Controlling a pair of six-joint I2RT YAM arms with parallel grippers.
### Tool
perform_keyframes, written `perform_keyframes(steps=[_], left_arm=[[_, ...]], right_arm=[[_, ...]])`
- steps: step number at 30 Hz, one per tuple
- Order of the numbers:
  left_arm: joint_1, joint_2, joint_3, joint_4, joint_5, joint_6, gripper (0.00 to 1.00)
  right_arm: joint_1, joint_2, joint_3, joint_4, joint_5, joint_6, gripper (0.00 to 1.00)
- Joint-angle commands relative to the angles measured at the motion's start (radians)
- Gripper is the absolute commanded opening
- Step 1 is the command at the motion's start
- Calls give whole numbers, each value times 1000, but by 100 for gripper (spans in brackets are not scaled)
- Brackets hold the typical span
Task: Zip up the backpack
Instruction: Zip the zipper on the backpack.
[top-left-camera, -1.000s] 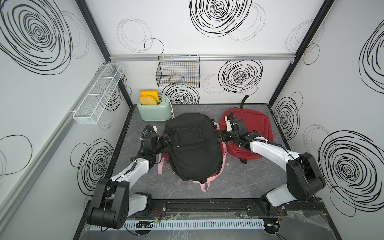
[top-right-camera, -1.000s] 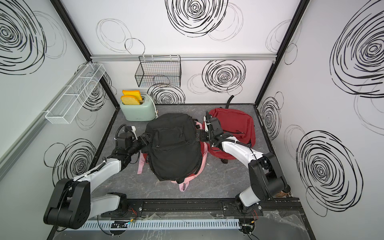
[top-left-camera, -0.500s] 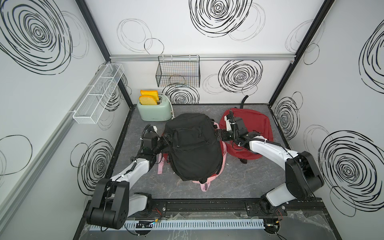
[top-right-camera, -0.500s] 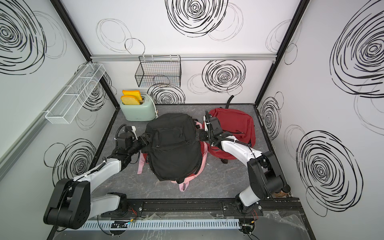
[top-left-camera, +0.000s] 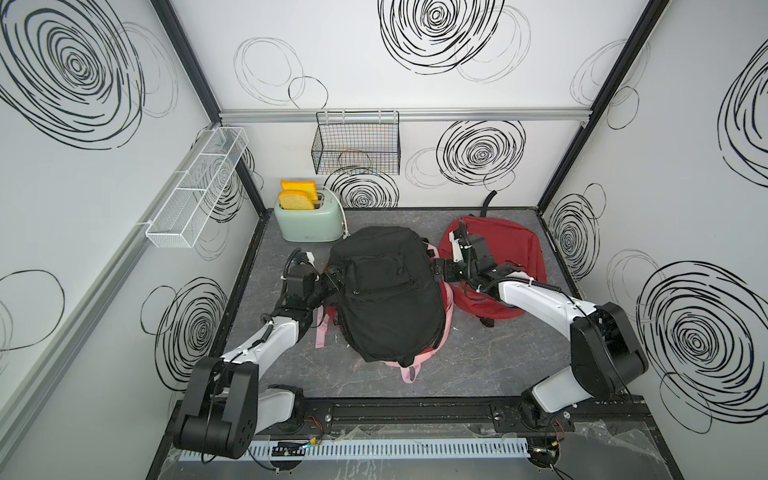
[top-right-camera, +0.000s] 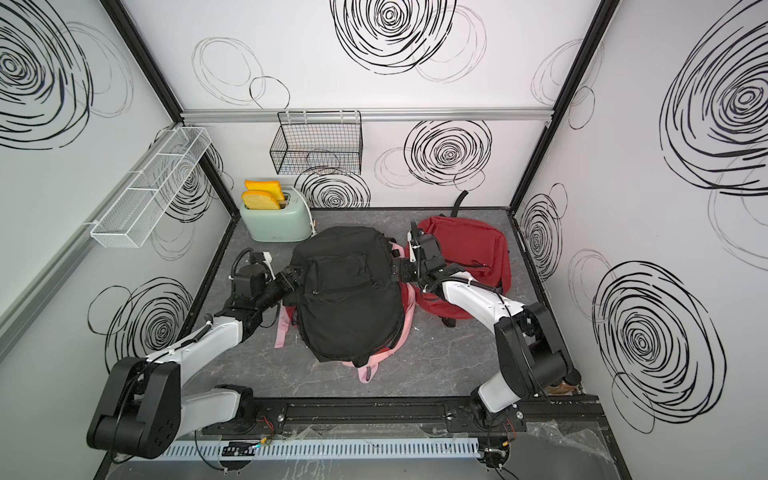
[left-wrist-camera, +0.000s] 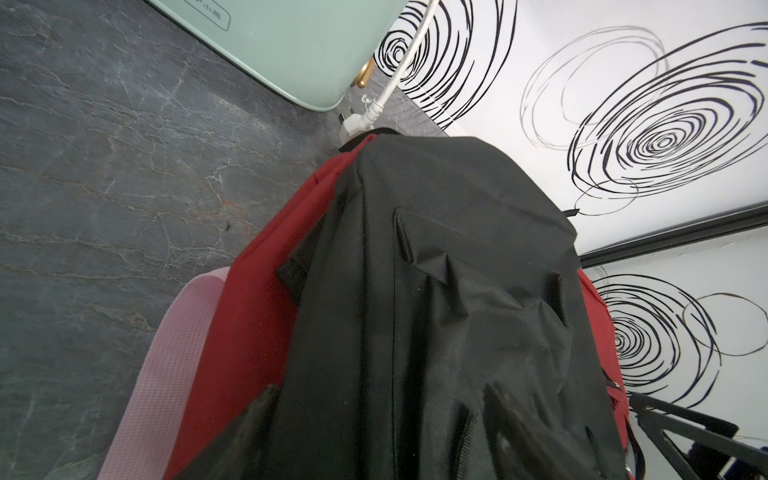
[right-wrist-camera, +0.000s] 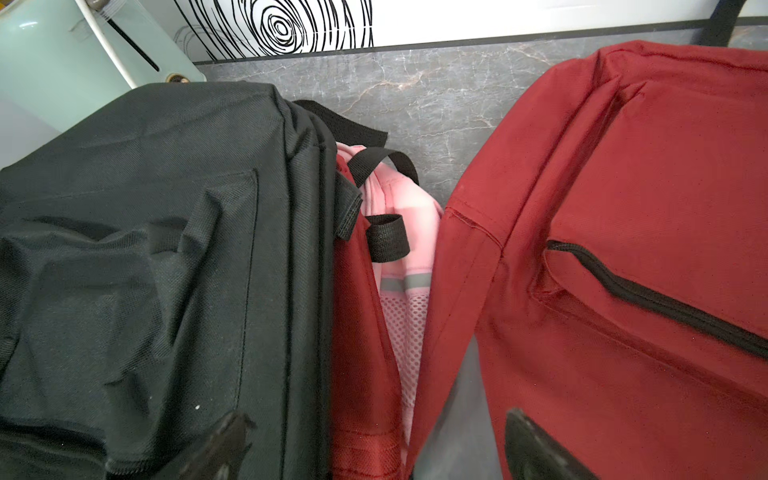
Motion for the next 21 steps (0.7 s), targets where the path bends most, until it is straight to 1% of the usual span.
perform_keyframes(steps=[1, 14, 18, 21], left_arm=[[-7, -19, -5, 46, -12, 7, 79], [-10, -22, -5, 40, -18, 7, 79], [-13, -33, -1, 18, -47, 14, 80], [-23, -47, 8, -17, -90, 24, 80]], right_arm=[[5, 9, -2, 21, 8, -1, 99], [5, -2, -12, 23, 10, -1, 99], [5, -2, -13, 21, 10, 0, 99], [6, -5, -13, 15, 3, 3, 99]])
